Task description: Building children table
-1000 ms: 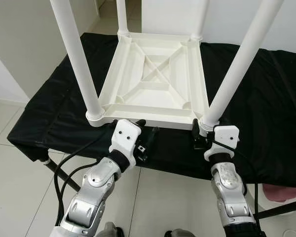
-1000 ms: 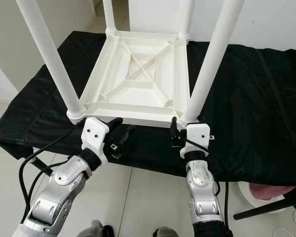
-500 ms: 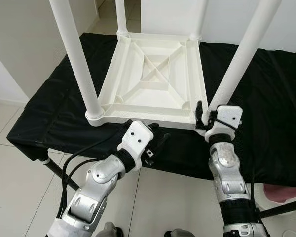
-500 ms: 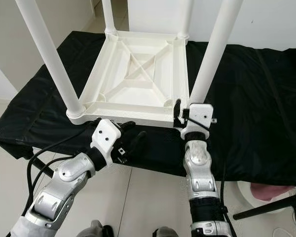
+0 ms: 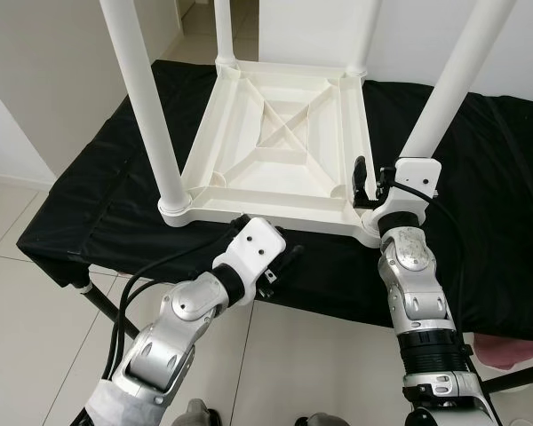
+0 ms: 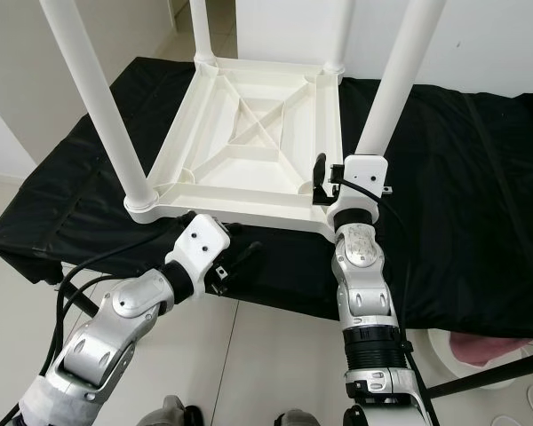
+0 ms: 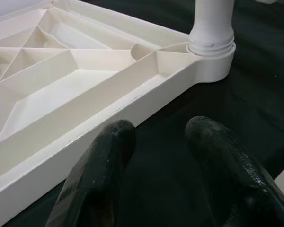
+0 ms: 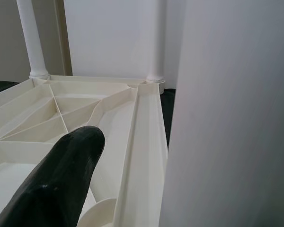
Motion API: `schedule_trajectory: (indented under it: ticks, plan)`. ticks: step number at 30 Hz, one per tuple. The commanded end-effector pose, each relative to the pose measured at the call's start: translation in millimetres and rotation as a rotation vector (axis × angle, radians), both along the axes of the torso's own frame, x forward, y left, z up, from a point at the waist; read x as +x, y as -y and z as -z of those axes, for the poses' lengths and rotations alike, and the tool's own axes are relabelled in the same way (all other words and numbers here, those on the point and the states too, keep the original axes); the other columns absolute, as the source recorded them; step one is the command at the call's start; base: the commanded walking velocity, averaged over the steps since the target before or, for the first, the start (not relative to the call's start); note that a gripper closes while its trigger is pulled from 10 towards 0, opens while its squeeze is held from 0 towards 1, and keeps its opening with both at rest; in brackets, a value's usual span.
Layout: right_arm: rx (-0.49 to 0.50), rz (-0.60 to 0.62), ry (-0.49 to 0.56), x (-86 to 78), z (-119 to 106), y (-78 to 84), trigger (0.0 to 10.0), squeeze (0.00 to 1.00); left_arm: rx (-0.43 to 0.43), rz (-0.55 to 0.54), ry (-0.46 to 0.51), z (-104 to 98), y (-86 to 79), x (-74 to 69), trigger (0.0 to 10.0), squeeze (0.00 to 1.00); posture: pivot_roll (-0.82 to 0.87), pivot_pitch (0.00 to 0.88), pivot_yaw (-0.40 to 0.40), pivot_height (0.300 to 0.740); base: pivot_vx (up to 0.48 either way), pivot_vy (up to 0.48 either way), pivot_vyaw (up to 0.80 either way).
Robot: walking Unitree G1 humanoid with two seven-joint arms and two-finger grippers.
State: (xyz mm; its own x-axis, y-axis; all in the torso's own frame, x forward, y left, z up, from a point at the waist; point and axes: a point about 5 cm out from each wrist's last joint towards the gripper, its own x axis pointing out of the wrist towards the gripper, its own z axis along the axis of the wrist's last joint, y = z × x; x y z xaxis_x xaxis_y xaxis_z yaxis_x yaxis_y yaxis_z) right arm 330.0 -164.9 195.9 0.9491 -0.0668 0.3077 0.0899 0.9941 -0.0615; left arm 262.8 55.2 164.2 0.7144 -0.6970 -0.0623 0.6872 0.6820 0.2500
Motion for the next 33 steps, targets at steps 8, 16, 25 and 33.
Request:
schedule_trajectory:
  ticks: [8, 16, 25, 33]
  plan:
    - [0.013, -0.002, -0.024, 2.5, 1, -0.1, 10.0, 0.00, -0.003, -0.111, -0.017, 2, -6.2, 6.7, 10.0, 0.00, -0.07, 0.050, 0.017, 0.740, 0.000, 0.000, 0.00]
    - [0.111, -0.007, -0.123, 3.8, 5, 0.6, 10.0, 0.00, -0.022, -0.100, -0.007, -4, -3.9, 6.7, 10.0, 0.00, -0.07, 0.068, 0.014, 0.740, 0.000, 0.000, 0.00]
    - [0.092, -0.010, -0.142, 2.6, 6, 0.1, 10.0, 0.00, -0.023, -0.107, -0.017, -6, -1.7, 7.7, 10.0, 0.00, -0.07, 0.072, 0.017, 0.740, 0.000, 0.000, 0.00]
    - [0.194, -0.007, -0.148, 0.3, 3, 2.4, 10.0, 0.00, -0.030, -0.109, -0.001, -10, -0.7, 8.2, 10.0, 0.00, -0.07, 0.077, 0.017, 0.740, 0.000, 0.000, 0.00]
